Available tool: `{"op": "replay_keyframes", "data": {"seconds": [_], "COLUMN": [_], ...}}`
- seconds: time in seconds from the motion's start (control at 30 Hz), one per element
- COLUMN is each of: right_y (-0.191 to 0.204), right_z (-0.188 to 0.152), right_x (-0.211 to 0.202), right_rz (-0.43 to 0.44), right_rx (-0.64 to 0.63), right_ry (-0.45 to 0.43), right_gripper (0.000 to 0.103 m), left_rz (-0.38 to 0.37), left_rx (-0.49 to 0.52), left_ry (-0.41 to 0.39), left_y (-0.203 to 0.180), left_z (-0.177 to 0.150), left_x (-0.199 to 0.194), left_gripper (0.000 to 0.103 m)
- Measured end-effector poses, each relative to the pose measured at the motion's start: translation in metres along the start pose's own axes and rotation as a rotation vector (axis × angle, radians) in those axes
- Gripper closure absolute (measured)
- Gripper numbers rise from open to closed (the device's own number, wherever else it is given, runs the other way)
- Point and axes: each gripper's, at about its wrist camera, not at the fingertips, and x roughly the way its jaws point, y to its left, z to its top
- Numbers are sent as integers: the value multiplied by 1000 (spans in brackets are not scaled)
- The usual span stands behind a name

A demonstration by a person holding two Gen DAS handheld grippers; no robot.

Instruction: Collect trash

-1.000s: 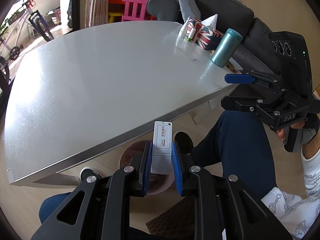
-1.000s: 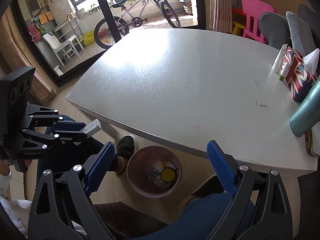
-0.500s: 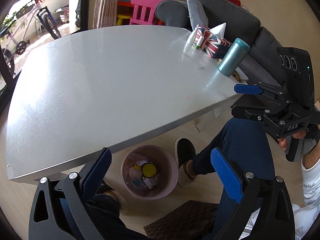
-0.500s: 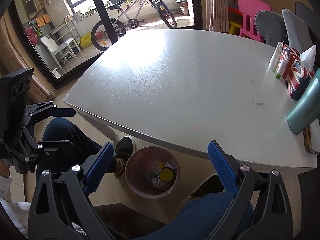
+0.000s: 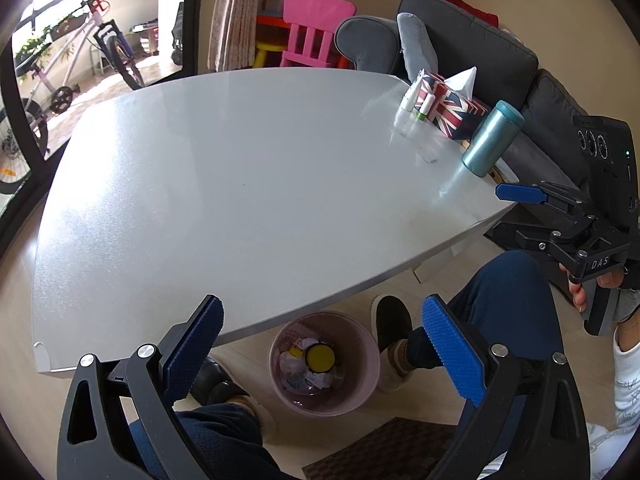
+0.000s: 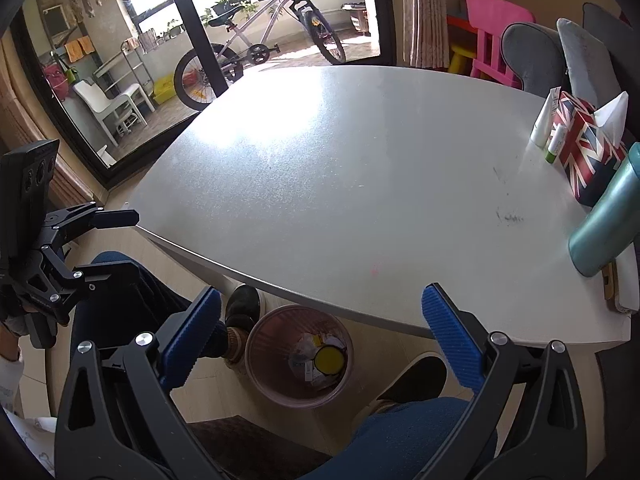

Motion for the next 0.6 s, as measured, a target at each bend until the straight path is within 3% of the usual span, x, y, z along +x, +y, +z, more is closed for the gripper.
{"op": "replay_keyframes", "data": {"seconds": [0.6], "right_y": [-21], "right_z": [71], "right_x": [2], "right_rz": [-71], "right_rx": [-17], "right_ry": [-85], "right_gripper": [4], "left_rz": [95], "left_rx": [-10], "left_ry": [-108], "left_y": [39], "left_z": [53], "left_x": [-13], "left_gripper": [7]}}
